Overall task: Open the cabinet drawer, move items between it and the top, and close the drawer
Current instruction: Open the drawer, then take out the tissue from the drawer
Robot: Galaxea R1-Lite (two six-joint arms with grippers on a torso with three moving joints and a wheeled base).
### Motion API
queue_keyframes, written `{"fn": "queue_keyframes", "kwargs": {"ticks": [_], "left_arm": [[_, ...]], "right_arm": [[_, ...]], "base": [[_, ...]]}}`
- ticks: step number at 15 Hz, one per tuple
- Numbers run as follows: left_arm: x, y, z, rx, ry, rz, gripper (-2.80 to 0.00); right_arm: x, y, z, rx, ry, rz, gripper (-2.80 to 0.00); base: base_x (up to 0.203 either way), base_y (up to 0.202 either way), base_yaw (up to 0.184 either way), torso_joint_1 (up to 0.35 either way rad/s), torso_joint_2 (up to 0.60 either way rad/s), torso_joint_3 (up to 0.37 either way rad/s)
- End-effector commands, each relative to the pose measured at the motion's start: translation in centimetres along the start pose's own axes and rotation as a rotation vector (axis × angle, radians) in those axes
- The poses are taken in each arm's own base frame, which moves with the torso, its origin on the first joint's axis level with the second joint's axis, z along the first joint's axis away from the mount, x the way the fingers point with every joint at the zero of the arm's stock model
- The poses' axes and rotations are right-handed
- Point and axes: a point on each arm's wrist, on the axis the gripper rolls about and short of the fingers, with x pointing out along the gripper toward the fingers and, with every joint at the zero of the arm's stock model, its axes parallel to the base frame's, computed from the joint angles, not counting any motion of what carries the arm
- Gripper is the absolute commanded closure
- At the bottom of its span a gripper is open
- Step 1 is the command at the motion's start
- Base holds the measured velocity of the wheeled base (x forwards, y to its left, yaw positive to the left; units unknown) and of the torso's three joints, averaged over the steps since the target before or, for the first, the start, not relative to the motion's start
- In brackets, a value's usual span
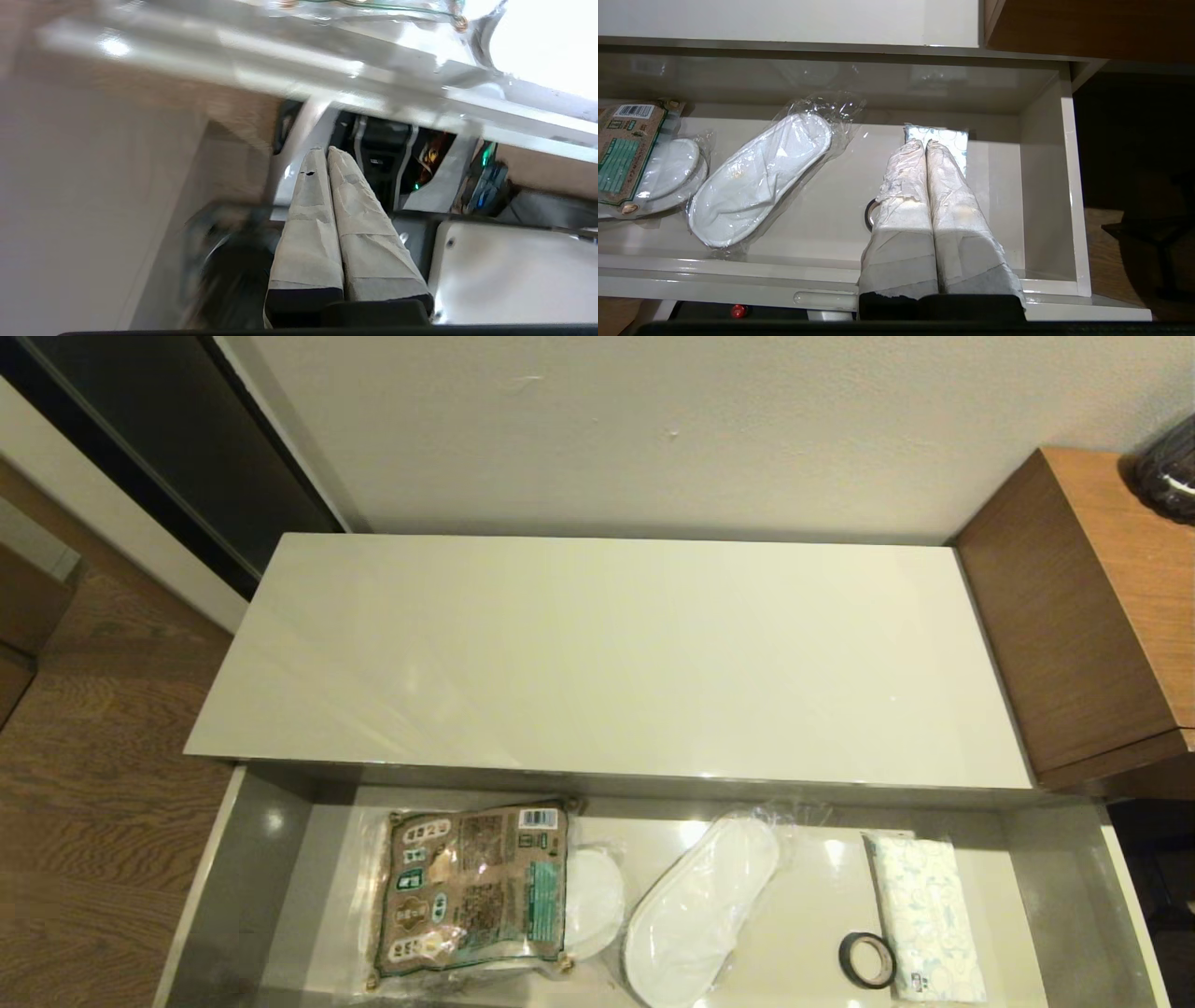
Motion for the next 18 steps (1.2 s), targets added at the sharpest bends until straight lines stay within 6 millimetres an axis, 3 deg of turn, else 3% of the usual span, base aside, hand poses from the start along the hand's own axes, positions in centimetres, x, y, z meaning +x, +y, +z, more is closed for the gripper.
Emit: {"fn": "queue_keyframes", "kwargs": {"ticks": [1, 4, 5, 8, 10, 14, 18], "left_arm": [[-4.5, 3.6, -5.3, -0.057, -0.101, 0.051, 0.0], [-6.6, 3.9, -12.1, 0.051, -0.212, 0.145, 0.0], [-6.9, 3.7, -13.5, 0.108, -0.215, 0.155, 0.0], [-7.2, 3.4, -14.4, 0.135, -0.209, 0.143, 0.0], [-6.7, 4.3, -15.4, 0.211, -0.228, 0.158, 0.0], [-4.2, 5.4, -19.4, 0.338, -0.261, 0.202, 0.0], [-6.1, 5.1, -19.6, 0.389, -0.353, 0.1, 0.0]], "right_arm": [[0.0, 0.0, 0.0, 0.0, 0.0, 0.0, 0.0], [0.0, 0.0, 0.0, 0.0, 0.0, -0.001, 0.0], [0.0, 0.0, 0.0, 0.0, 0.0, -0.001, 0.0], [0.0, 0.0, 0.0, 0.0, 0.0, 0.0, 0.0], [0.0, 0.0, 0.0, -0.001, 0.0, -0.001, 0.0], [0.0, 0.0, 0.0, 0.0, 0.0, -0.001, 0.0], [0.0, 0.0, 0.0, 0.0, 0.0, 0.0, 0.0]], "base": [[0.0, 0.0, 0.0, 0.0, 0.0, 0.0], [0.0, 0.0, 0.0, 0.0, 0.0, 0.0], [0.0, 0.0, 0.0, 0.0, 0.0, 0.0], [0.0, 0.0, 0.0, 0.0, 0.0, 0.0], [0.0, 0.0, 0.0, 0.0, 0.0, 0.0], [0.0, 0.0, 0.0, 0.0, 0.0, 0.0], [0.0, 0.0, 0.0, 0.0, 0.0, 0.0]]}}
